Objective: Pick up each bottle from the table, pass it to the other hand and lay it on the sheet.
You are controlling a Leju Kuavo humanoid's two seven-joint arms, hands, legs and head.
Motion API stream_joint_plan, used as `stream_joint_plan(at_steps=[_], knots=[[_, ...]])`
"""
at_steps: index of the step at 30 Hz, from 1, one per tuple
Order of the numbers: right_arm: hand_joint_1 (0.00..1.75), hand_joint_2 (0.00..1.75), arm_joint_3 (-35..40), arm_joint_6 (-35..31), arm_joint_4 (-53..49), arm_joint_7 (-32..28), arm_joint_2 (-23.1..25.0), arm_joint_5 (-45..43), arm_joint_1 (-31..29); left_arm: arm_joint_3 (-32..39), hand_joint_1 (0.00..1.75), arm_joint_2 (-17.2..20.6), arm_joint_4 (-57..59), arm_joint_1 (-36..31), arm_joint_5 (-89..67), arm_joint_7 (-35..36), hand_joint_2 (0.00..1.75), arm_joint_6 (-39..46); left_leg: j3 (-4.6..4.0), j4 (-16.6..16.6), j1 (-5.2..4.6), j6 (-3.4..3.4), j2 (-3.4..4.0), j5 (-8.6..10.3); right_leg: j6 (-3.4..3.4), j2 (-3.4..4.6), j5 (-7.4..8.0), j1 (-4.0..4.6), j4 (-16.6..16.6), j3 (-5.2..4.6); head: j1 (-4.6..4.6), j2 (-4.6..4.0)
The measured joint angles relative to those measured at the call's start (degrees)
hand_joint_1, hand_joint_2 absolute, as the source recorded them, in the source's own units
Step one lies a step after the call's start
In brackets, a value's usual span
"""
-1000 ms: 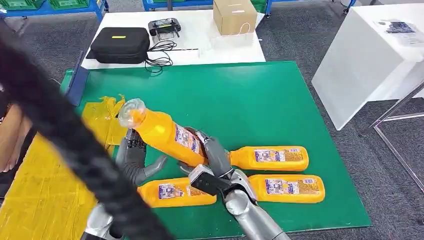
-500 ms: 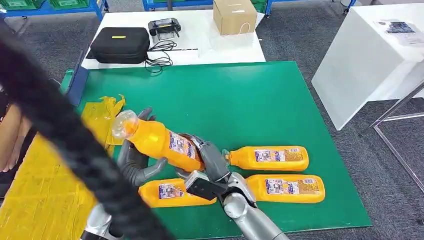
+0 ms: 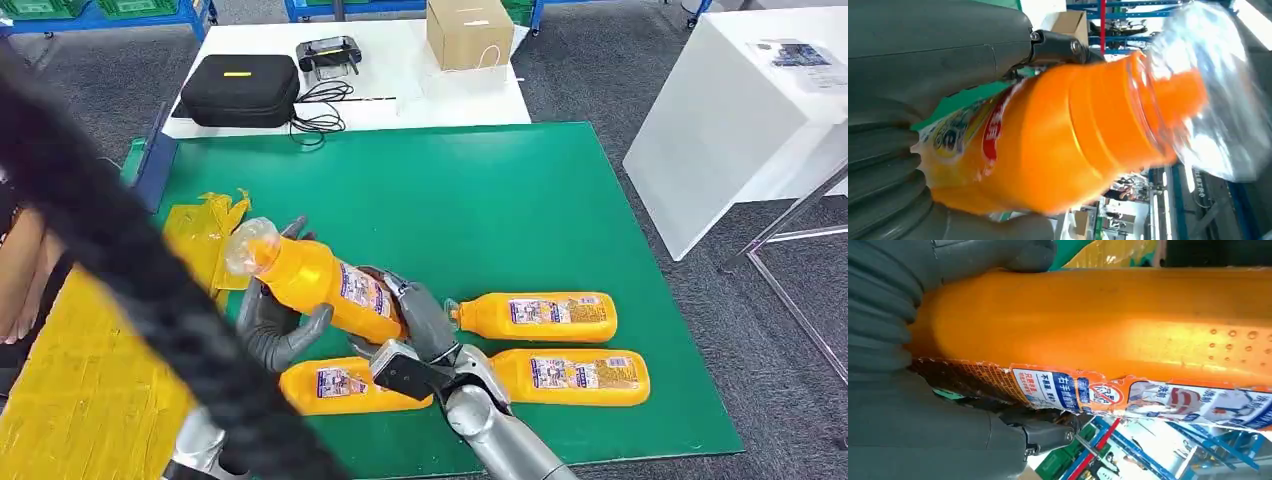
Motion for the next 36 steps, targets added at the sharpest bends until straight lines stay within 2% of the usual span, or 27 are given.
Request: stream_joint_plan(at_steps=[22,23,24,36], knots=[[1.75,1.75,2.23,1.18,-0.81,0.52,-0.09,-0.48,0.05,-0.22,1.75,0.0,0.29,-0.46,-1.33,-1.03,1.75,1.84,0.0,0.0,0.0,0.0,0.0,0.0,0.0,0.0,0.0,0.0,0.0,0.0,0.02,0.0],[0.63,1.75,2.25,1.18,-0.81,0.52,-0.09,-0.48,0.05,-0.22,1.75,0.0,0.31,-0.47,-1.33,-1.03,1.75,1.84,0.0,0.0,0.0,0.0,0.0,0.0,0.0,0.0,0.0,0.0,0.0,0.0,0.02,0.0],[0.0,1.75,2.25,1.18,-0.81,0.52,-0.11,-0.48,0.05,-0.22,1.75,0.0,0.31,-0.47,-1.33,-1.03,1.75,1.84,0.0,0.0,0.0,0.0,0.0,0.0,0.0,0.0,0.0,0.0,0.0,0.0,0.02,0.0],[0.0,1.75,1.77,-2.6,-6.05,-0.13,-0.48,-2.21,1.82,0.48,1.75,1.24,0.0,-0.71,-8.97,-1.57,1.75,7.25,0.01,0.0,0.0,0.0,0.0,0.0,0.0,0.0,0.0,0.0,0.0,-0.01,0.02,0.0]])
